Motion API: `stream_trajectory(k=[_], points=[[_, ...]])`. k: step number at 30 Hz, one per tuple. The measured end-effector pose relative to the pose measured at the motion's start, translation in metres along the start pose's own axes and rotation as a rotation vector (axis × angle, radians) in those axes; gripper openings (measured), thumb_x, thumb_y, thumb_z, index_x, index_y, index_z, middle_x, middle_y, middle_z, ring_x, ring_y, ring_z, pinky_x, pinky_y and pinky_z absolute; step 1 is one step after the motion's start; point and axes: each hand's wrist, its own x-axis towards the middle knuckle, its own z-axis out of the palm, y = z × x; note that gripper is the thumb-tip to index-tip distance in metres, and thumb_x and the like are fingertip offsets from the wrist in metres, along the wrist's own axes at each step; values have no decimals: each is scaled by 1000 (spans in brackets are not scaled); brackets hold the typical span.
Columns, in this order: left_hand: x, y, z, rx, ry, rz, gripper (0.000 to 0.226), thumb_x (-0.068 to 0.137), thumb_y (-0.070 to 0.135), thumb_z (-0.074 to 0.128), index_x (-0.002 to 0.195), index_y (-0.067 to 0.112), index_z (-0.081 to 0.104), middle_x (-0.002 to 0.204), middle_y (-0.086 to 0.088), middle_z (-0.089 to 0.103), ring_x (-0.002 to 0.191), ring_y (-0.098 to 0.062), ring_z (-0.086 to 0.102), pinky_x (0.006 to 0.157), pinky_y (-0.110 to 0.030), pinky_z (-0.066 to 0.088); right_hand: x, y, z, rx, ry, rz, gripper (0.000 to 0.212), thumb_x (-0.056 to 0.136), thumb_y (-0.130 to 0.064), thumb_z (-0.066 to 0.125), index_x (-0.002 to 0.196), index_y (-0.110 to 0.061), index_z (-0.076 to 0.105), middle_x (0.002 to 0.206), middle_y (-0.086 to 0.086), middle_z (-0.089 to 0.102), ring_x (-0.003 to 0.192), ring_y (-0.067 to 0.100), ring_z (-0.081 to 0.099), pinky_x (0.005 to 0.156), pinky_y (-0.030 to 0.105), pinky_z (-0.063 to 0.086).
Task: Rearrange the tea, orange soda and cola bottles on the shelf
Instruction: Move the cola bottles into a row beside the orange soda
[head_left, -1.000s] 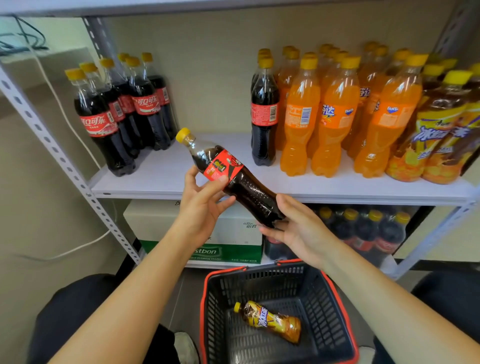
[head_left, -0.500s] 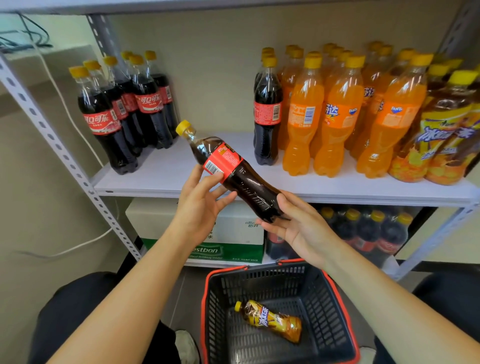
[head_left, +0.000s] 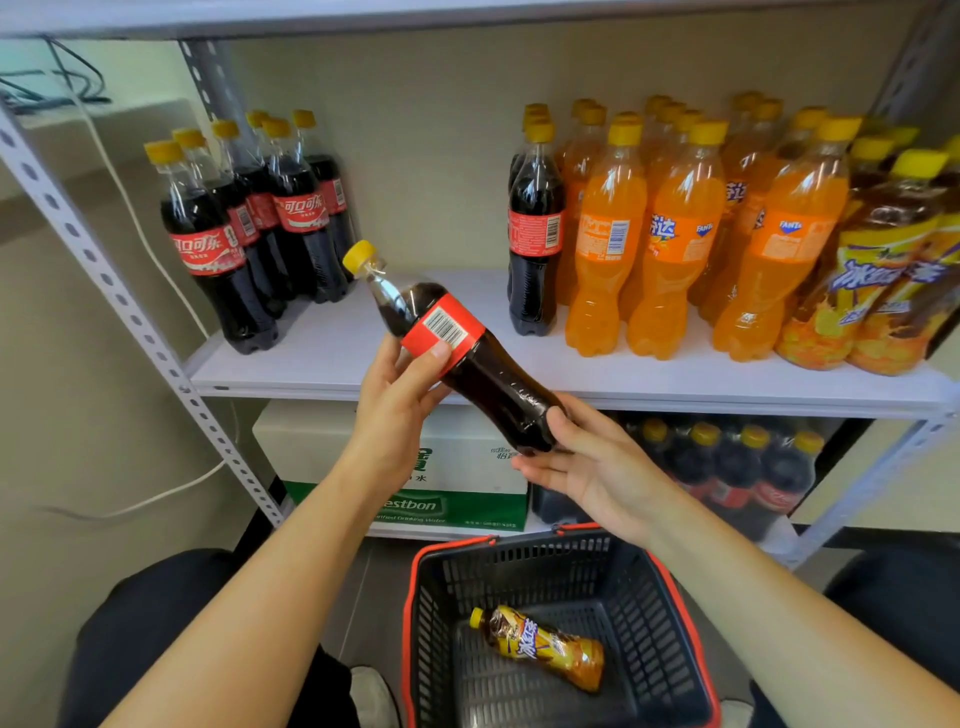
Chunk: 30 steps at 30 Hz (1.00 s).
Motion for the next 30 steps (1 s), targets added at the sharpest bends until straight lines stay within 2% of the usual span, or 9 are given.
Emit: stream_trajectory(k=[3, 7, 9, 12, 14, 19, 24, 27, 30], points=[[0, 2, 0, -70, -52, -6, 56, 87, 30, 73, 137, 15, 54, 117, -6, 71, 111, -25, 68, 89, -33, 56, 1, 2, -1, 12, -5, 36, 33, 96, -34, 61, 126, -21, 70, 122, 28, 68, 101, 36, 70, 83, 37, 60], [-4, 1, 6, -58, -3, 17, 53, 78, 26, 80, 124, 13, 58, 105, -4, 71, 102, -21, 68, 85, -37, 56, 4, 7, -6, 9, -25, 85, 39, 95, -28, 63, 132, -17, 65, 126, 25, 68, 113, 42, 69, 87, 39, 61], [-7, -1, 7, 39, -31, 60, 56, 73, 25, 83, 123, 14, 60, 103, -1, 72, 100, -19, 68, 87, -36, 56, 6, 10, -6, -175, -10, 104, 39, 98, -26, 61, 136, -18, 62, 125, 19, 70, 112, 38, 70, 92, 43, 60], [-12, -3, 2, 265, -167, 132, 63, 74, 15, 88, 130, 19, 60, 112, 0, 74, 104, -18, 71, 89, -30, 56, 9, 4, -5, -585, 120, -31, 37, 99, -18, 66, 135, -24, 63, 125, 6, 71, 113, 22, 70, 91, 38, 61], [-15, -8, -2, 412, -255, 165, 70, 74, 11, 91, 134, 19, 56, 118, 2, 73, 108, -18, 70, 90, -27, 56, 7, -8, -4, -601, 177, -206, 34, 94, -8, 70, 124, -24, 68, 117, 5, 74, 111, 23, 70, 90, 35, 60], [-22, -20, -10, 647, -371, 209, 76, 72, 22, 94, 136, 33, 54, 126, 10, 68, 117, -19, 65, 96, -27, 54, -11, -43, 0, -556, 111, -465, 41, 84, 2, 69, 120, -18, 69, 106, 4, 75, 97, 28, 70, 88, 43, 57], [-26, -24, -19, 875, -428, 237, 82, 70, 47, 90, 143, 38, 51, 133, 18, 64, 123, -11, 62, 100, -45, 54, -27, -48, 7, -761, -17, -498, 47, 81, -5, 80, 122, -26, 69, 113, 3, 71, 95, 19, 69, 87, 36, 60], [-29, -24, -20, 998, -443, 265, 86, 69, 56, 86, 145, 41, 48, 134, 18, 64, 124, -8, 62, 100, -47, 54, -28, -44, 8, -875, 8, -510, 38, 83, -3, 80, 115, -22, 73, 101, 1, 68, 92, 14, 67, 85, 33, 60], [-30, -23, -19, 1013, -463, 252, 88, 70, 57, 86, 147, 43, 46, 135, 21, 63, 124, -4, 60, 101, -44, 54, -28, -43, 8, -811, 4, -506, 35, 81, -9, 79, 113, -21, 73, 91, -1, 67, 82, 6, 67, 83, 23, 57]])
